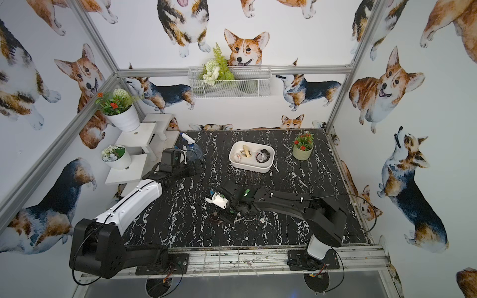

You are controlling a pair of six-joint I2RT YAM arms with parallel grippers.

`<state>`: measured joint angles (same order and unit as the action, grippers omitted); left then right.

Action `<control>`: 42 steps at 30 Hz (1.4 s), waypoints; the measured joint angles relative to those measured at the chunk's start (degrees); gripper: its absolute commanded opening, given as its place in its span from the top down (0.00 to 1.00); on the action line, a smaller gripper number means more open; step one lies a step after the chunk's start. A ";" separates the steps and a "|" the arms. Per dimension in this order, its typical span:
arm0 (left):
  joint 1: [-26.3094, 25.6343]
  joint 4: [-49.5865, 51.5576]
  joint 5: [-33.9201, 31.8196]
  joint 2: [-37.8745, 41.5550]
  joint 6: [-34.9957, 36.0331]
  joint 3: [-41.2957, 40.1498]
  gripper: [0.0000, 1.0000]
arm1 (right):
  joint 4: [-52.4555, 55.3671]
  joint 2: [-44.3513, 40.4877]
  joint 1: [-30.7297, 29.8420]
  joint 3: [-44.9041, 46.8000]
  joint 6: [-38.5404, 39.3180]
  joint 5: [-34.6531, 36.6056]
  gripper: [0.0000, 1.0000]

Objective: Put the watch into the storage box
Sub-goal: Pick up the watch at the center of the board.

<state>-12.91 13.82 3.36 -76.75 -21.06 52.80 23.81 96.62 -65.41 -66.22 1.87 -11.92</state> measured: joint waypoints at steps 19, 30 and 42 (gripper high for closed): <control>2.12 0.74 -2.84 0.42 -2.43 -0.31 0.00 | 2.49 14.91 -3.91 -10.03 2.64 6.12 0.61; 2.12 0.48 -1.68 1.92 -2.38 -0.87 0.00 | 4.37 17.86 -5.09 -12.63 2.82 7.43 0.85; 2.12 0.02 -1.46 2.29 -2.23 -1.33 0.00 | 2.40 11.78 -5.09 -9.60 3.37 7.17 0.98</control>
<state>-10.79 13.85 1.89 -74.46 -23.29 51.46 26.22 108.40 -70.50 -75.81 5.23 -4.75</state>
